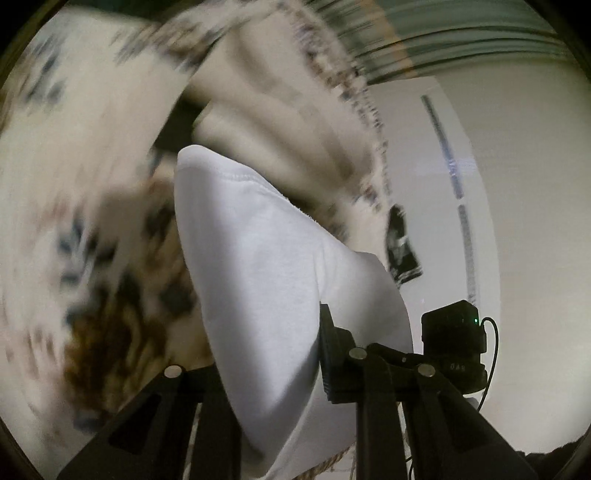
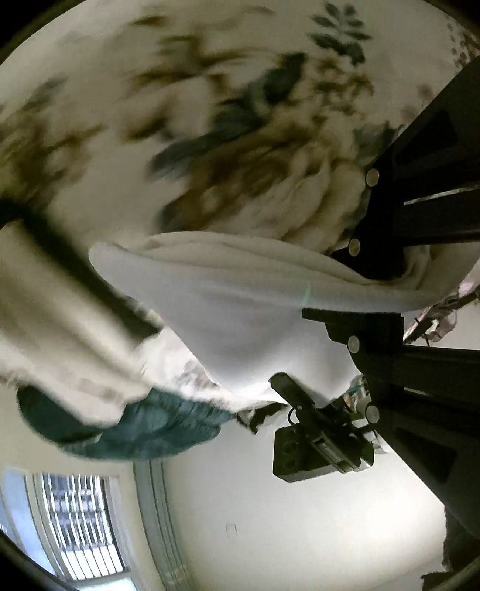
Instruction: Fold small clothes
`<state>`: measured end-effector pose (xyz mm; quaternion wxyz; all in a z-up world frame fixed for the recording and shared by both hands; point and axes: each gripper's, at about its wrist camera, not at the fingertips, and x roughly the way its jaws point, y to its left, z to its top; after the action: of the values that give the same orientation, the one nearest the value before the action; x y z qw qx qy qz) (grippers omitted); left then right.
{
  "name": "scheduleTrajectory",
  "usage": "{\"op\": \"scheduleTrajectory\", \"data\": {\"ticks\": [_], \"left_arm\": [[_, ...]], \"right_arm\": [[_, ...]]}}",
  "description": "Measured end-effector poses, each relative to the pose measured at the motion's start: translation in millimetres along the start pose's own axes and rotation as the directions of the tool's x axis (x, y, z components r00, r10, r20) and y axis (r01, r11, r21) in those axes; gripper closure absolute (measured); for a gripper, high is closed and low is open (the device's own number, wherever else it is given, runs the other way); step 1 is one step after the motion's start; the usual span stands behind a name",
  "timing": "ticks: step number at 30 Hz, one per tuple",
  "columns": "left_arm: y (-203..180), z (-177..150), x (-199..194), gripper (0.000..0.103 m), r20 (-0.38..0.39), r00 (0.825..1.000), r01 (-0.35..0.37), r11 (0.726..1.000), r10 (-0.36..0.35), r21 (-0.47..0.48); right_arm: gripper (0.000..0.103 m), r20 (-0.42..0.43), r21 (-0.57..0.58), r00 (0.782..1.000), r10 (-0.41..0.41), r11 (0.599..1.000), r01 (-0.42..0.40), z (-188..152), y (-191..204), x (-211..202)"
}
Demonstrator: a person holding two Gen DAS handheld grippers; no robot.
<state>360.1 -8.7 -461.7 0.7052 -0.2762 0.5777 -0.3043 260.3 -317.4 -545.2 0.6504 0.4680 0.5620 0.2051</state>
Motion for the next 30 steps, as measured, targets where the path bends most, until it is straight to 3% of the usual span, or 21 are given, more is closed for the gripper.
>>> {"op": "scheduleTrajectory", "data": {"ticks": [6, 9, 13, 18, 20, 21, 22, 23, 24, 25, 26, 27, 29, 30], "left_arm": [[-66.4, 111.8, 15.6, 0.087, 0.107, 0.994, -0.021, 0.997, 0.014, 0.07], [-69.3, 166.7, 34.1, 0.086, 0.14, 0.989, -0.057, 0.995, 0.046, 0.076], [-42.3, 224.4, 65.3, 0.085, 0.149, 0.98, -0.145, 0.987, 0.132, 0.076], [-12.1, 251.1, 102.5, 0.083, 0.089, 0.956, -0.284, 0.956, 0.278, 0.072], [-17.8, 251.0, 100.7, 0.08, 0.112, 0.944, -0.321, 0.943, 0.31, 0.094], [-22.4, 249.7, 98.1, 0.074, 0.141, 0.928, -0.36, 0.927, 0.345, 0.103], [-28.3, 245.8, 94.5, 0.065, 0.168, 0.913, -0.394, 0.912, 0.373, 0.116], [-32.3, 243.9, 91.6, 0.059, 0.194, 0.899, -0.419, 0.899, 0.392, 0.126], [-35.8, 242.1, 88.9, 0.047, 0.223, 0.883, -0.447, 0.884, 0.413, 0.134], [-41.5, 237.4, 84.2, 0.034, 0.266, 0.856, -0.491, 0.859, 0.444, 0.144], [-45.4, 234.7, 82.2, 0.026, 0.294, 0.835, -0.521, 0.84, 0.464, 0.152], [-49.4, 231.4, 80.3, 0.005, 0.318, 0.813, -0.553, 0.818, 0.487, 0.161], [-53.9, 225.1, 79.6, 0.0, 0.328, 0.772, -0.613, 0.774, 0.544, 0.161], [-56.4, 221.5, 79.8, 0.0, 0.331, 0.75, -0.643, 0.749, 0.572, 0.161]], "right_arm": [[0.092, 0.087, -0.109, 0.996, 0.011, 0.994, -0.001, 110.8, 70.0, -39.7], [0.092, 0.101, -0.138, 0.995, 0.0, 0.99, 0.014, 178.9, 91.0, -31.3], [0.092, 0.093, -0.154, 0.995, -0.046, 0.986, 0.06, 257.2, 98.6, -5.2], [0.092, 0.062, -0.155, 0.984, -0.168, 0.972, 0.176, 311.4, 89.4, 34.5], [0.091, 0.049, -0.157, 0.974, -0.219, 0.962, 0.224, 316.5, 86.2, 43.5], [0.086, 0.051, -0.162, 0.969, -0.242, 0.955, 0.247, 315.2, 83.5, 43.7], [0.084, 0.064, -0.168, 0.959, -0.278, 0.944, 0.285, 314.0, 85.3, 42.9], [0.074, 0.074, -0.175, 0.948, -0.31, 0.932, 0.318, 314.6, 85.3, 44.2], [0.057, 0.089, -0.183, 0.933, -0.348, 0.915, 0.359, 311.7, 87.6, 43.3], [0.038, 0.113, -0.194, 0.911, -0.396, 0.891, 0.411, 307.0, 88.9, 41.6], [0.03, 0.147, -0.205, 0.877, -0.457, 0.853, 0.479, 301.3, 92.6, 40.1], [0.018, 0.18, -0.217, 0.845, -0.503, 0.818, 0.533, 295.0, 96.9, 38.4], [0.003, 0.256, -0.224, 0.738, -0.624, 0.705, 0.673, 276.9, 105.3, 36.3], [0.0, 0.279, -0.225, 0.705, -0.652, 0.669, 0.708, 269.3, 107.6, 34.3]]}}
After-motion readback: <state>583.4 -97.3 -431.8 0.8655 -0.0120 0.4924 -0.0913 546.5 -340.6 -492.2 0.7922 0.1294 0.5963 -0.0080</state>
